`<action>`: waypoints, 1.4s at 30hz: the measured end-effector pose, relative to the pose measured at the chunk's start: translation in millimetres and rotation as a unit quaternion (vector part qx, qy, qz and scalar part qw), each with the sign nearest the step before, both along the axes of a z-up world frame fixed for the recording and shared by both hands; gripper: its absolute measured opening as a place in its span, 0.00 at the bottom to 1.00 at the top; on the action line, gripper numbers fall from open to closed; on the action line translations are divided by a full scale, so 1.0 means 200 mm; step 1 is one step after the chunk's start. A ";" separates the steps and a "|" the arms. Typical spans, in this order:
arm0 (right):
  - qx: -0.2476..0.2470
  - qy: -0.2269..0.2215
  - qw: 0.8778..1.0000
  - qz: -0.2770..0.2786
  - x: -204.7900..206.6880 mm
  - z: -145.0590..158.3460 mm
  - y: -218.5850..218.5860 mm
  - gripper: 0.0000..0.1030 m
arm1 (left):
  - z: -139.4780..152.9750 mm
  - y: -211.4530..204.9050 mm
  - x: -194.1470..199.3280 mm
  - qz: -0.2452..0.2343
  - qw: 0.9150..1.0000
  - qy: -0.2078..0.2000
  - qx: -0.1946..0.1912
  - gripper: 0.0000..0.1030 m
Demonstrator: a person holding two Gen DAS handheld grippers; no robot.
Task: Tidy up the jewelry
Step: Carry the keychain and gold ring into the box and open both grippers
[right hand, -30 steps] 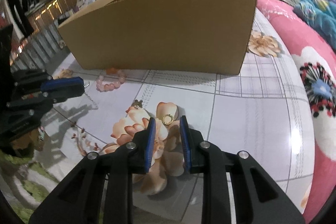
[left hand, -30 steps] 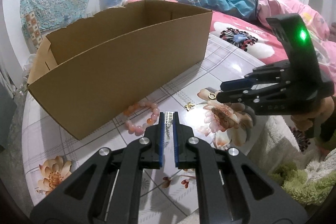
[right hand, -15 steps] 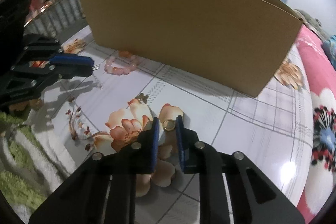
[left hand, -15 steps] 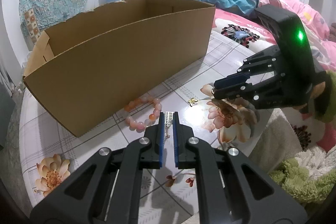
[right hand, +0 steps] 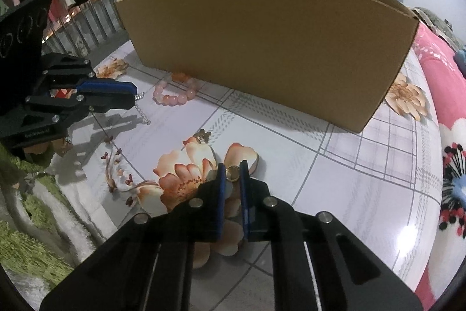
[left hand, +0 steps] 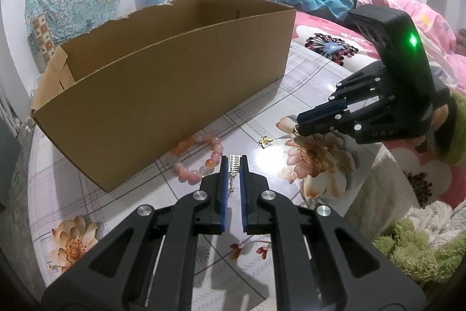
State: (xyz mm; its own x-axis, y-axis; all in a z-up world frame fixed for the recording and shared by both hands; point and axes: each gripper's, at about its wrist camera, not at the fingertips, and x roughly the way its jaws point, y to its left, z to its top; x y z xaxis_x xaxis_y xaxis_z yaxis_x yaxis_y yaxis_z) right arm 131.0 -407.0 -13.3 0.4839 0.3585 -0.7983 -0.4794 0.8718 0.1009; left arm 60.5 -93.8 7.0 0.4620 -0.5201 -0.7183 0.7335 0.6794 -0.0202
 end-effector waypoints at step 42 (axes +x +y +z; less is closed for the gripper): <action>-0.001 0.087 0.995 -0.049 0.91 0.34 0.05 0.09 | 0.12 -0.07 1.02 0.048 0.970 0.229 0.067 0.06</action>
